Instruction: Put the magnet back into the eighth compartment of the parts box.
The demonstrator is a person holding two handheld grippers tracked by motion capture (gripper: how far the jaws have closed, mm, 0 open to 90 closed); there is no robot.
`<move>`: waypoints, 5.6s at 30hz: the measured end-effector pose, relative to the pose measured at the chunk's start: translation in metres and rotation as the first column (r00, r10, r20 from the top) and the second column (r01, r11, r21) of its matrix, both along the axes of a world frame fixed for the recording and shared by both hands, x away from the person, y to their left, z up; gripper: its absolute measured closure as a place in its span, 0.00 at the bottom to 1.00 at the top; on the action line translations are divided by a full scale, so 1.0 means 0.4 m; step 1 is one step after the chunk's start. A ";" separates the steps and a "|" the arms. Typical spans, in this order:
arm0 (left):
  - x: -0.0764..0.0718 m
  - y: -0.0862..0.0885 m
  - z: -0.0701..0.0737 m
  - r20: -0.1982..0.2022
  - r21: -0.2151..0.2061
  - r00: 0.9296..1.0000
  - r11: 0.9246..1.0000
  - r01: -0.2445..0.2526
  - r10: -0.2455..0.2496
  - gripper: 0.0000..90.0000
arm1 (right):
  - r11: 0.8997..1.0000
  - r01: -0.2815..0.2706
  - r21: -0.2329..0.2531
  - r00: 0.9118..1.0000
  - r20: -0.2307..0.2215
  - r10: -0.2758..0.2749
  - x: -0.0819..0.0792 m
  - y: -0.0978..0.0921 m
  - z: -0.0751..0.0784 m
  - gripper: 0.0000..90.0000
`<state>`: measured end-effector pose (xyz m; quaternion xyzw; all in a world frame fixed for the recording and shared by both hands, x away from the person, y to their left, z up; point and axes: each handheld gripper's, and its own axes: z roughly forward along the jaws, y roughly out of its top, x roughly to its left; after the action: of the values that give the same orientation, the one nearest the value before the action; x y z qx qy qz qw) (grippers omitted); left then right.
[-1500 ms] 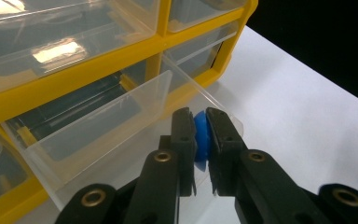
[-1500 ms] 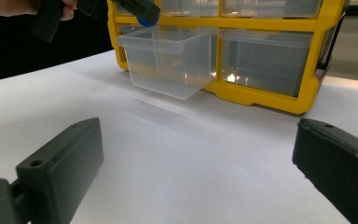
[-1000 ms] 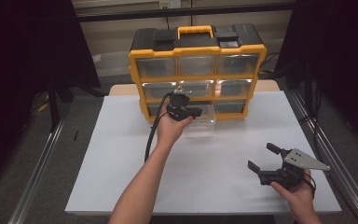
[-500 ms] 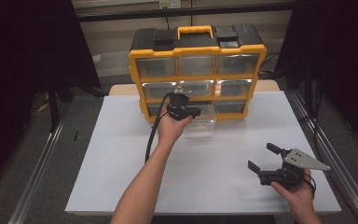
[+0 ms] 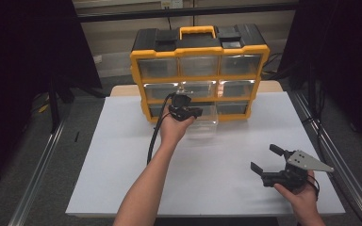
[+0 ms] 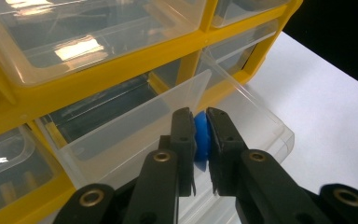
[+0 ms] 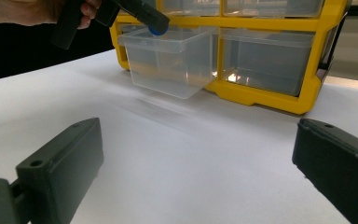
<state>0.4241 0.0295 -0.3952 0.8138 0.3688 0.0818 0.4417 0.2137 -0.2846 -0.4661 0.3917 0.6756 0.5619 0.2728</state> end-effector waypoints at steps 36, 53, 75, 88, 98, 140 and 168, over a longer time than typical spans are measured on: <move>-0.042 0.021 0.008 0.014 -0.049 1.000 0.998 -0.024 0.025 0.44 | 1.000 0.002 -0.002 1.000 -0.001 -0.002 -0.001 0.001 0.000 0.02; -0.070 0.030 0.006 0.018 -0.054 1.000 0.998 -0.022 0.023 0.21 | 1.000 -0.003 -0.005 1.000 0.001 0.003 -0.001 0.002 0.000 0.02; -0.117 0.033 0.003 0.032 -0.096 0.999 0.995 -0.003 0.006 0.11 | 1.000 -0.005 -0.006 1.000 -0.001 0.005 -0.002 0.004 0.000 0.02; -0.136 0.039 -0.009 0.030 -0.093 1.000 0.996 0.013 -0.010 0.12 | 1.000 -0.007 -0.008 1.000 -0.001 0.007 -0.001 0.005 -0.001 0.02; -0.148 0.038 -0.014 0.031 -0.109 0.999 0.993 0.038 -0.034 0.15 | 1.000 -0.009 -0.009 1.000 -0.001 0.009 -0.001 0.005 -0.002 0.02; -0.142 0.041 -0.030 0.027 -0.023 0.999 0.999 -0.031 0.032 1.00 | 1.000 -0.009 -0.005 1.000 0.001 0.009 -0.002 0.004 0.000 0.02; -0.128 0.039 -0.041 0.030 -0.022 0.999 0.999 -0.044 0.044 1.00 | 1.000 -0.008 0.000 1.000 -0.004 0.008 -0.002 0.006 0.000 0.02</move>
<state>0.3730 0.0450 -0.4115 0.7995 0.3806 0.1000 0.4539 0.2130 -0.2822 -0.4662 0.3899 0.6778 0.5622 0.2693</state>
